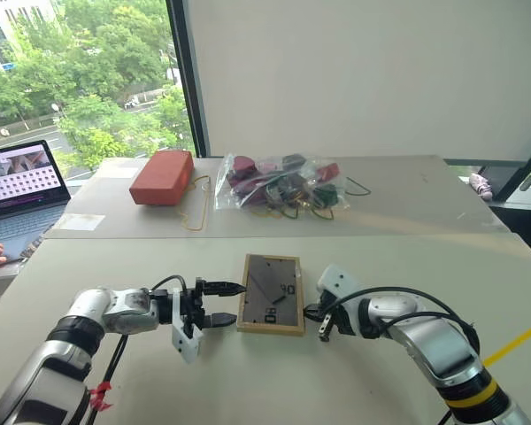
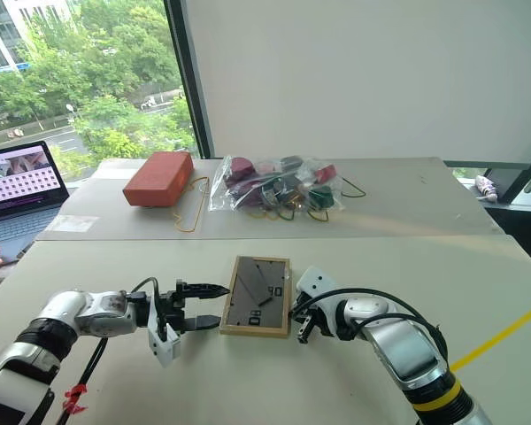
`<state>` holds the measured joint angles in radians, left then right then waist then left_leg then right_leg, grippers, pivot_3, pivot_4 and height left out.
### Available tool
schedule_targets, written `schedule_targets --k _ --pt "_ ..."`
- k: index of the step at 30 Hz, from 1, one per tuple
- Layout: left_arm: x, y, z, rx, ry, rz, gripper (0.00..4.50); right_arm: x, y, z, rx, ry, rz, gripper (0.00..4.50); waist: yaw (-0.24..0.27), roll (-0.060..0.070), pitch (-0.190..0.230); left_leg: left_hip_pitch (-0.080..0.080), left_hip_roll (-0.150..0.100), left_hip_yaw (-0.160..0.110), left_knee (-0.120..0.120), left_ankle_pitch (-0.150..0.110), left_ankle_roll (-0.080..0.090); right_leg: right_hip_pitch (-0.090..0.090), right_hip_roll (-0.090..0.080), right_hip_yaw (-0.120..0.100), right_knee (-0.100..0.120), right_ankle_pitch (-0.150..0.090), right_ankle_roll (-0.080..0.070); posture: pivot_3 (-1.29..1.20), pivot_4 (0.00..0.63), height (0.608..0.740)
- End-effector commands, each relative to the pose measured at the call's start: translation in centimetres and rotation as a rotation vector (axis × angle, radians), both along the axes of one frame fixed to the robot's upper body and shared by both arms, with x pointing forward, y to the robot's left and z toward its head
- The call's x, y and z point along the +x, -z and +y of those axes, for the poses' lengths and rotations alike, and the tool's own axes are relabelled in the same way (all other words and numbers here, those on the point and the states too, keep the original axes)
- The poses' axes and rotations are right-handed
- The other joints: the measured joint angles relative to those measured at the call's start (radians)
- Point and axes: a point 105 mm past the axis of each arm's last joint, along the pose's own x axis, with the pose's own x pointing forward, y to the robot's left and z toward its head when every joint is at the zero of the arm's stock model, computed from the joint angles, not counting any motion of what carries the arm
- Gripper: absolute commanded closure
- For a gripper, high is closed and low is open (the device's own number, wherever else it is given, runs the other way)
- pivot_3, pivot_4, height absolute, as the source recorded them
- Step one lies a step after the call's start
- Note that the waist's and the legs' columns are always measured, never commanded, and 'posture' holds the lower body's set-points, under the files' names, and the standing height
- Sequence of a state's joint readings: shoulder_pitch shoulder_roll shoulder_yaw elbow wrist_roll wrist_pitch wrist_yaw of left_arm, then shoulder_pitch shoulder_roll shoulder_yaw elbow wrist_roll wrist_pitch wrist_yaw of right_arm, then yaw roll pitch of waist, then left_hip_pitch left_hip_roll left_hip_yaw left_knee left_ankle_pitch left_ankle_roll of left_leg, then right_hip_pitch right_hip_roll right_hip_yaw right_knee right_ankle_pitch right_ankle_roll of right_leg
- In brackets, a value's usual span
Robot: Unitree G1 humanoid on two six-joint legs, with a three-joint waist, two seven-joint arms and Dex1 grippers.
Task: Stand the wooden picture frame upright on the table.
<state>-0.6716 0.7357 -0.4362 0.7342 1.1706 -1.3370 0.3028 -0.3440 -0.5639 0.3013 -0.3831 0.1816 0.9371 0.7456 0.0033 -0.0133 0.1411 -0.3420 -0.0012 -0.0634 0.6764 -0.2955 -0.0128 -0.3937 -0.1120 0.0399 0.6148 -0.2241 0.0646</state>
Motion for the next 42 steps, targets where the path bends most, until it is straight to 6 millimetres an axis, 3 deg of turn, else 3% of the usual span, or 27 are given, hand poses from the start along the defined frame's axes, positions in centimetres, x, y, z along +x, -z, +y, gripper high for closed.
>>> schedule_targets --k 1,6,9,16,21,24,25,26,29,33,37,42 --pt "-0.1 3.2 -0.1 0.070 -0.020 0.053 0.04 -0.3 -0.6 1.1 0.022 -0.029 -0.007 4.50 0.002 0.001 0.000 0.003 0.000 0.000 -0.001 0.000 0.000 0.003 0.000 0.000 -0.001 0.000 0.001 0.00 0.150 0.740" --pt "-0.4 2.8 0.4 0.047 -0.001 0.061 0.04 0.0 -0.4 0.2 0.010 0.008 -0.008 4.50 0.003 0.001 -0.001 0.005 0.000 0.000 -0.001 -0.001 0.000 0.004 0.000 0.000 -0.001 -0.001 0.001 0.00 0.150 0.740" --pt "-0.8 3.1 1.0 0.061 0.001 0.090 0.79 0.3 -0.4 -0.3 0.001 0.027 -0.014 4.50 -0.001 0.001 -0.001 0.004 0.000 0.000 -0.001 -0.001 0.000 0.004 0.000 0.000 -0.001 -0.001 0.001 0.00 0.150 0.740" --pt "-1.0 3.5 1.4 0.075 -0.004 0.078 3.31 1.6 -2.6 -2.2 -0.001 0.072 -0.067 4.50 -0.010 0.000 0.000 0.003 0.000 0.000 -0.003 -0.002 0.000 0.002 0.000 0.000 -0.003 -0.001 0.001 0.00 0.150 0.740" --pt "-1.0 3.4 1.2 0.057 -0.009 0.068 3.37 3.9 -6.6 -4.2 0.082 0.159 -0.130 4.50 -0.013 0.000 0.000 0.003 0.000 0.000 -0.003 -0.002 0.000 0.002 0.000 0.000 -0.003 -0.001 0.001 0.00 0.150 0.740" --pt "-0.9 3.2 1.1 0.047 -0.013 0.062 3.37 5.2 -9.2 -2.8 0.230 0.169 -0.131 4.50 -0.015 0.000 0.000 0.003 0.000 0.000 -0.003 -0.002 0.000 0.002 0.000 0.000 -0.003 -0.001 0.001 0.00 0.150 0.740" --pt "-0.9 3.2 1.1 0.042 -0.013 0.065 3.37 5.6 -9.9 -1.8 0.285 0.160 -0.119 3.92 -0.016 0.000 0.000 0.003 0.000 0.000 -0.003 -0.002 0.000 0.002 0.000 0.000 -0.002 -0.001 0.001 0.00 0.150 0.740" --pt "-0.9 3.2 1.0 0.039 -0.012 0.067 3.37 5.7 -10.3 -0.6 0.336 0.132 -0.090 3.81 -0.017 0.000 0.000 0.004 0.000 0.000 -0.003 -0.002 0.000 0.002 0.000 0.000 -0.002 -0.001 0.001 0.00 0.150 0.740" --pt "-1.1 3.2 0.8 0.035 -0.006 0.068 3.37 5.8 -10.3 2.0 0.410 0.063 0.032 2.83 -0.016 0.000 0.000 0.004 0.000 0.000 -0.004 -0.002 0.000 0.001 0.000 0.000 -0.002 -0.001 0.001 0.00 0.150 0.740" --pt "-1.2 3.1 0.5 0.024 0.004 0.066 3.37 6.4 -9.2 4.2 0.415 -0.005 0.204 1.46 -0.013 0.000 0.000 0.000 0.000 0.000 -0.004 -0.002 0.000 -0.001 -0.001 0.000 0.002 -0.001 0.001 0.00 0.150 0.740" --pt "-1.1 2.8 0.2 0.007 0.009 0.052 3.37 6.9 -6.3 4.9 0.314 -0.053 0.306 0.07 -0.012 0.001 0.000 -0.003 0.000 0.000 -0.005 -0.002 0.000 -0.007 -0.001 0.000 0.004 -0.001 0.001 0.00 0.150 0.740" --pt "-1.0 2.3 -0.2 -0.020 0.012 0.038 3.37 5.5 -4.6 6.6 0.302 -0.164 0.416 0.02 -0.015 0.001 0.000 -0.007 -0.001 0.001 -0.004 -0.002 -0.001 -0.011 -0.001 0.000 0.007 -0.001 0.001 0.00 0.150 0.740"
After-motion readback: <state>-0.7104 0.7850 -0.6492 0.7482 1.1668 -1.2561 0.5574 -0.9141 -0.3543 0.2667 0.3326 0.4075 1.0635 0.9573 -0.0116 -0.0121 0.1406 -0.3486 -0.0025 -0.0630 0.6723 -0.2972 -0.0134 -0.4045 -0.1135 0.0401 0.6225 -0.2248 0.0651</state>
